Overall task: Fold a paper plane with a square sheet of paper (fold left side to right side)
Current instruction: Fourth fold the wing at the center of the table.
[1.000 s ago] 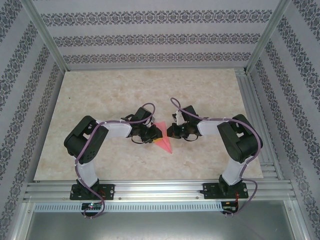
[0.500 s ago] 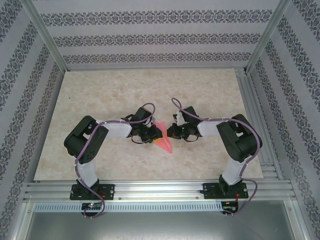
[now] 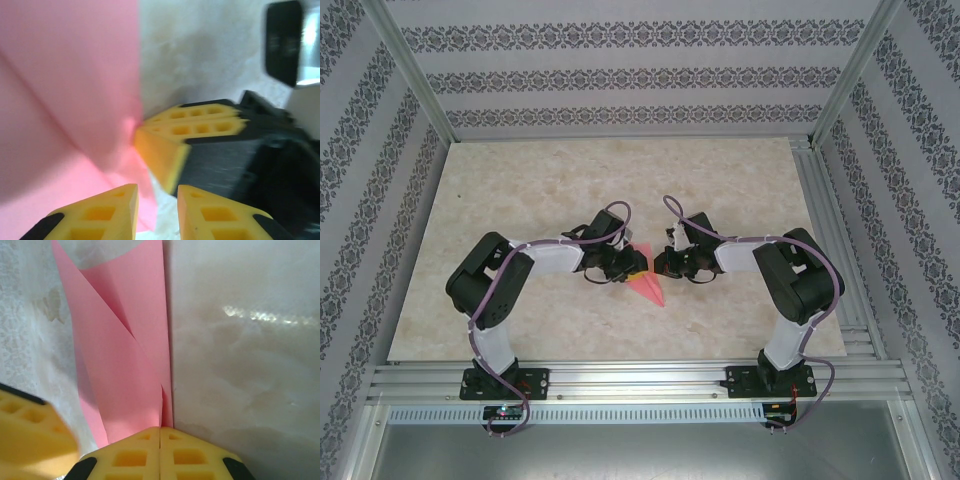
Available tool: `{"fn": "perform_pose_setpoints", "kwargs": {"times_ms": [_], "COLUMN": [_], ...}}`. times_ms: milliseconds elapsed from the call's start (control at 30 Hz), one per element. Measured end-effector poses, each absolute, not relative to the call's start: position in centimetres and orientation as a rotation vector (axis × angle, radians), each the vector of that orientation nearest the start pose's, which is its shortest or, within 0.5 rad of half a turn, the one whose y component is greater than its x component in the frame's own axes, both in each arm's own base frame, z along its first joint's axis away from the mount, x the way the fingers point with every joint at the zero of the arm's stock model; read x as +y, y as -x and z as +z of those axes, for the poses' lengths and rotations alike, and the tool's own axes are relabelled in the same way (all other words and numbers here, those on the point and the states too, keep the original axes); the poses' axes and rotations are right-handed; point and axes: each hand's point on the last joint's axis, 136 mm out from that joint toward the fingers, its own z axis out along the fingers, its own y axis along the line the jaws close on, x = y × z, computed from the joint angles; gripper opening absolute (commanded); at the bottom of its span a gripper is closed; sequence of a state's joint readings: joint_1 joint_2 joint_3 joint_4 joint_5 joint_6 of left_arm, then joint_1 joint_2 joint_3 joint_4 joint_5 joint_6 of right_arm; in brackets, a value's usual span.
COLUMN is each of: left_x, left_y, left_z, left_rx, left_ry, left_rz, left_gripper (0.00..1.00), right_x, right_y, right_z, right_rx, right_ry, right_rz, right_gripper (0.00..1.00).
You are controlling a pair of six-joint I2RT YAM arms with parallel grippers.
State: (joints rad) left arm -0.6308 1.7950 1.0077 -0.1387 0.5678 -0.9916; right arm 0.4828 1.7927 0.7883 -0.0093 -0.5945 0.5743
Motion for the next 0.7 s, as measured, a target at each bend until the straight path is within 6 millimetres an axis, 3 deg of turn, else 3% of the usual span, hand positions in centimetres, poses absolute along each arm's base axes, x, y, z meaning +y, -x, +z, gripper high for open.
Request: {"fn": "perform_pose_setpoints", "kwargs": {"times_ms": [133, 233, 700], "left_x": [-33.1, -33.3, -33.5], "left_y": [-29.7, -29.9, -30.3], "left_z": [8.4, 8.7, 5.8], "left_rx": [2.786, 2.779, 2.850], "left_ry": [0.198, 0.189, 0.231], "left_rz": [-1.281, -1.283, -1.229], "left_gripper": [0.25, 0.24, 0.20], "right_x": [25.9, 26.0, 26.3], "right_y": [-28.7, -28.7, -28.7], "right_z": [1.3, 1.3, 1.3], "right_rx": [2.755, 2.760, 2.765], "right_ry": [0.113, 0.114, 0.123], "right_rz": [1.115, 1.111, 1.097], "right_gripper": [0.06, 0.06, 0.06]}}
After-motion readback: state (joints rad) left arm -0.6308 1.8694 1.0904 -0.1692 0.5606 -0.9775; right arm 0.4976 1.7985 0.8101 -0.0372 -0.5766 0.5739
